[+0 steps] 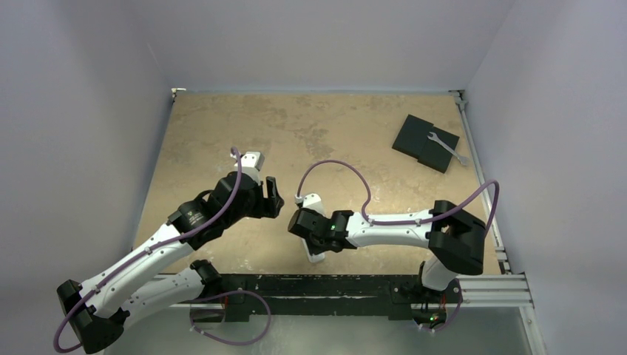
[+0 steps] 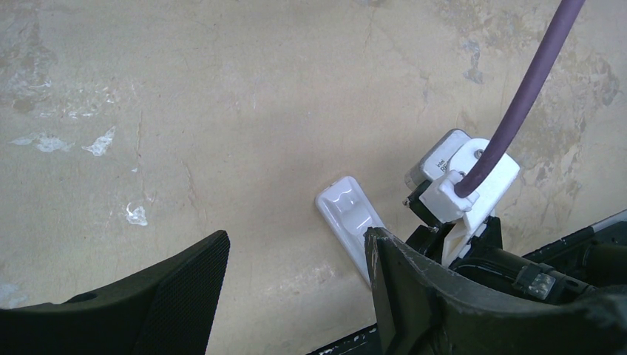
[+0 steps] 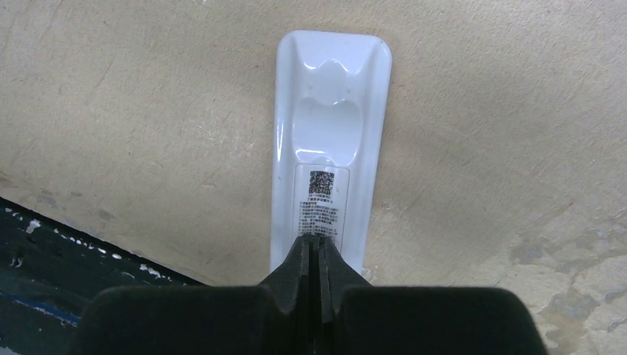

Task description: Load the batteries into the remote control

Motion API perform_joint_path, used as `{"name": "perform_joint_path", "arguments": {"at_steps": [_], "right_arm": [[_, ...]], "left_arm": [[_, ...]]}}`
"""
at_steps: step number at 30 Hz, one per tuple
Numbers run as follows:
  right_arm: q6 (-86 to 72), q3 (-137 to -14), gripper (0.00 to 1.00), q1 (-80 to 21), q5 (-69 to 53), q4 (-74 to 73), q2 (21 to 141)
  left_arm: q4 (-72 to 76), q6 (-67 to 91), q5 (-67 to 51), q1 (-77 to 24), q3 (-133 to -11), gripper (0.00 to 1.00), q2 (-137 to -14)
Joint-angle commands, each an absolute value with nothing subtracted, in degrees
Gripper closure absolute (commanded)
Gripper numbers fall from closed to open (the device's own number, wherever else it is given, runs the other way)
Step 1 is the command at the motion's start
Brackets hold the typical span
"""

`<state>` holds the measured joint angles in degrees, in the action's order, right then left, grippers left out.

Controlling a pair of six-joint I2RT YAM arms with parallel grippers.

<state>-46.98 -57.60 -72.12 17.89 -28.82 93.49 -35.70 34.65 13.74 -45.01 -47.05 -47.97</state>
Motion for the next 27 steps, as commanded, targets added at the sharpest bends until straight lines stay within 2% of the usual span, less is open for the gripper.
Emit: {"name": "perform_joint_path", "arguments": {"at_steps": [1, 16, 22, 27], "right_arm": [[-47.9, -57.0, 1.00, -72.4, 17.5, -28.0, 94.1], [-46.9, -59.3, 1.00, -72.3, 18.7, -30.2, 92.2], [-45.0, -60.6, 0.97, -72.3, 21.0, -31.4, 90.3], [-43.4, -61.3, 0.89, -71.8, 23.5, -32.6, 88.9]], "left_arm": [[-35.4, 33.5, 14.5, -44.7, -47.7, 0.32, -47.3], [-35.5, 33.7, 15.0, -44.7, -47.7, 0.32, -47.5], [-35.6, 33.9, 15.2, -44.7, -47.8, 0.32, -48.0], [-35.5, 34.1, 14.9, -44.8, -48.1, 0.32, -48.9]]}}
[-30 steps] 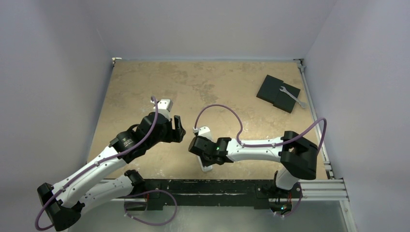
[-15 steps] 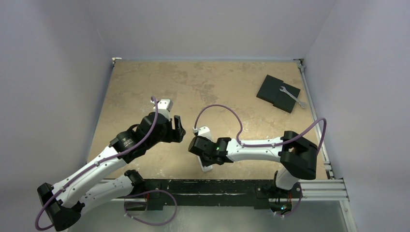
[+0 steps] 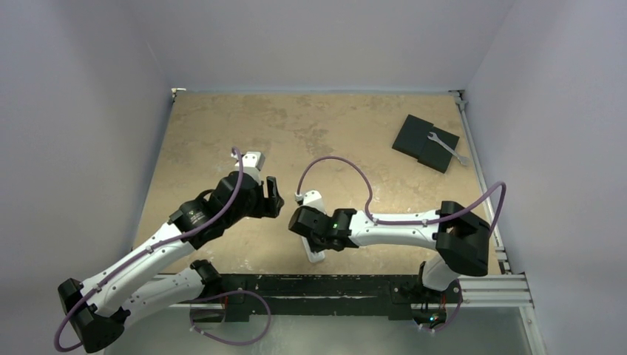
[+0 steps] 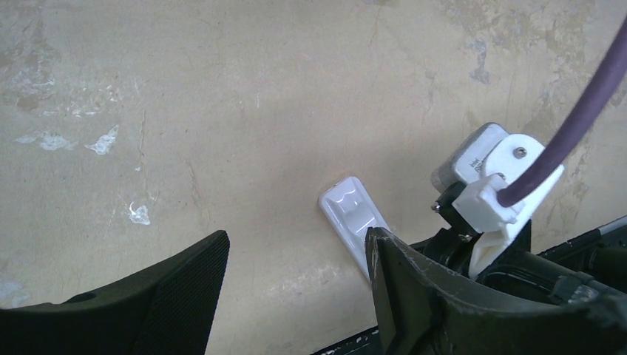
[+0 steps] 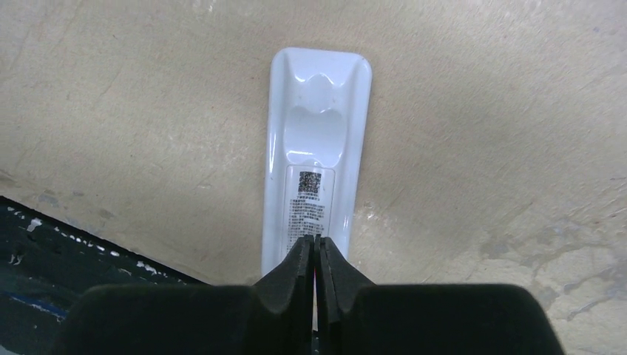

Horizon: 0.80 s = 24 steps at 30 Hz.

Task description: Load the batteries into the remote control

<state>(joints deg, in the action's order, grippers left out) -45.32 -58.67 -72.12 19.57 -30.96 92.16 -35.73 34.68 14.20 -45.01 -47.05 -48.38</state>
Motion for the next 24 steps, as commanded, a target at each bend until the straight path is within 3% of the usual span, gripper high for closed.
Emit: {"name": "perform_joint_path", "arguments": {"at_steps": [1, 11, 19, 24], "right_arm": [[-43.0, -61.3, 0.87, -71.5, 23.7, -32.6, 88.5], [-37.1, -59.9, 0.68, -64.1, 22.4, -30.8, 82.3], [-30.7, -58.7, 0.60, -55.8, 19.7, -28.7, 77.0], [-26.7, -58.2, 0.56, -48.1, 14.1, -26.7, 73.0]], "left_arm": [[-35.5, 34.2, 14.8, -44.8, -48.2, 0.32, -49.1], [-36.2, 34.5, 15.5, -44.5, -49.9, 0.29, -52.3], [-36.7, 32.8, 15.6, -42.3, -53.5, 0.27, -55.7], [-35.9, 30.4, 10.4, -35.7, -55.1, 0.27, -58.2]]}}
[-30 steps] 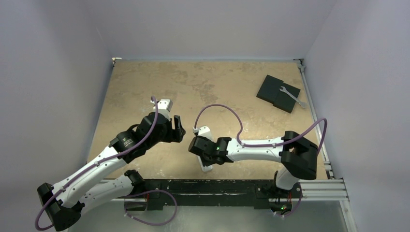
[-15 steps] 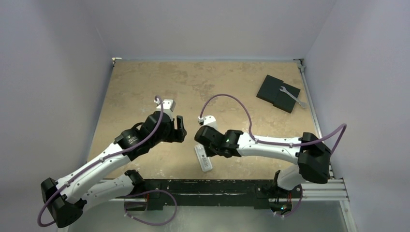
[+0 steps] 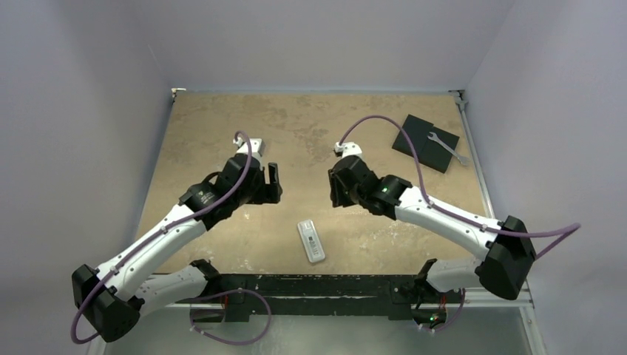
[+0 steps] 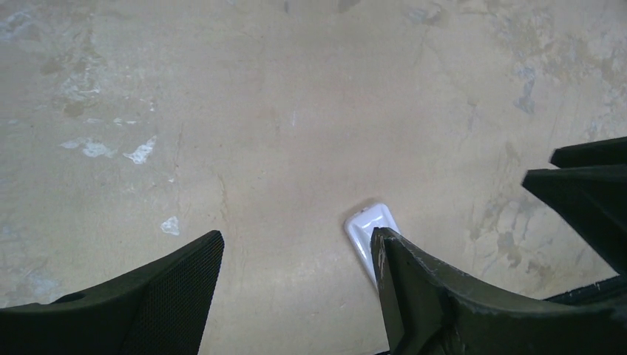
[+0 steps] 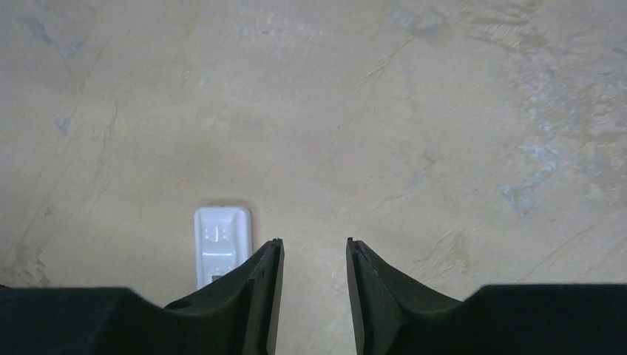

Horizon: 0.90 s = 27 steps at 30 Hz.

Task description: Load the batteries into the remote control

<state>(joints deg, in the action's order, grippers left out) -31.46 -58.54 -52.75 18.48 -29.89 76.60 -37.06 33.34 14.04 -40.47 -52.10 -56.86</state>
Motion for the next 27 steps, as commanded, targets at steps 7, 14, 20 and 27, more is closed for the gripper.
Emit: {"name": "perform_joint_path", "arguments": {"at_steps": [7, 14, 20, 27], "right_arm": [[-23.9, -56.6, 0.35, -39.9, 6.2, -24.7, 68.9], [-24.8, -51.3, 0.23, -38.8, -1.2, -21.0, 65.6], [-26.9, -43.9, 0.20, -39.8, -7.9, -15.4, 64.6], [-31.5, -39.8, 0.18, -48.6, -6.0, -10.7, 67.7]], "left_arm": [[-35.6, 27.0, 3.9, -23.5, -56.2, 0.27, -60.5], [-34.3, 26.5, 1.3, -15.4, -54.2, 0.26, -61.3], [-32.4, 27.3, 1.3, -12.7, -50.8, 0.26, -60.8], [-31.8, 27.2, 1.1, -12.0, -50.1, 0.26, -60.8]]}}
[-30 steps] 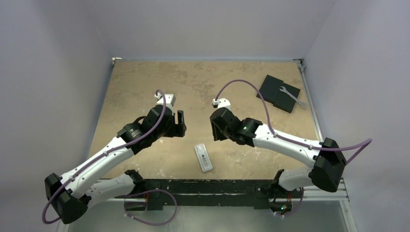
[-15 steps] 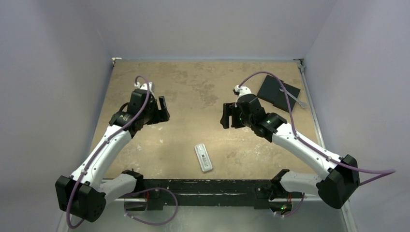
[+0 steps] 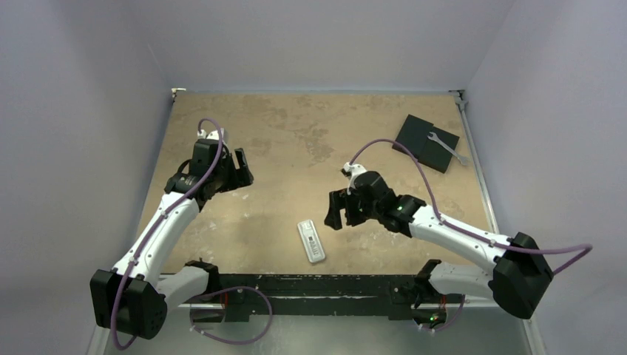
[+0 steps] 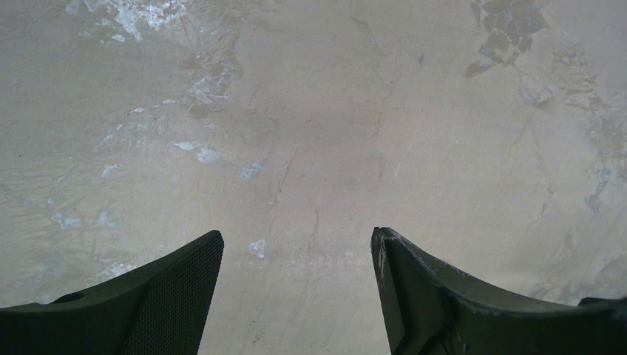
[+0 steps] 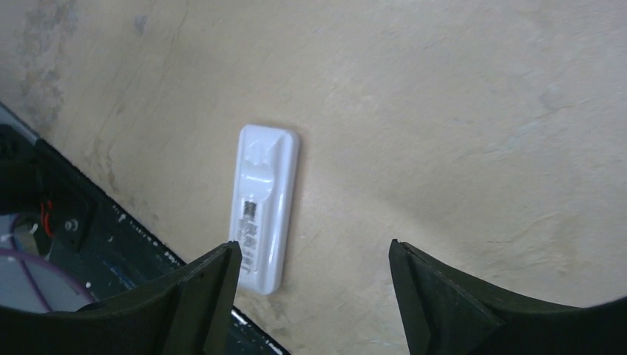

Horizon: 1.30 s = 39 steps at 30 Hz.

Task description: Load the batteries into the remote control

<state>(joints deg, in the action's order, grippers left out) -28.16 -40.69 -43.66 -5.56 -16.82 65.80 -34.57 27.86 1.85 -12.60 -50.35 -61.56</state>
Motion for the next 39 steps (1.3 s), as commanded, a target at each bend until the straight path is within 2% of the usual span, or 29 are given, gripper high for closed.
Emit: {"name": "perform_joint_path", "arguments": {"at_steps": [1, 12, 29, 39], "right_arm": [[-32.3, -39.5, 0.18, -50.2, -5.3, -10.1, 68.5], [-37.6, -42.3, 0.17, -62.5, 4.8, -10.4, 78.3], [-41.7, -52.1, 0.16, -73.1, 19.0, -19.0, 90.5], [-44.4, -55.5, 0.23, -75.8, 23.4, -23.7, 95.3]], "left_arm": [[-31.9, 27.2, 1.2, -12.1, -50.1, 0.26, -60.8], [-32.2, 27.1, 1.7, -12.0, -49.9, 0.26, -60.1], [-32.0, 27.1, 0.7, -12.1, -49.5, 0.26, -58.9], [-31.9, 27.0, 0.3, -12.0, -49.4, 0.26, -58.5]]}}
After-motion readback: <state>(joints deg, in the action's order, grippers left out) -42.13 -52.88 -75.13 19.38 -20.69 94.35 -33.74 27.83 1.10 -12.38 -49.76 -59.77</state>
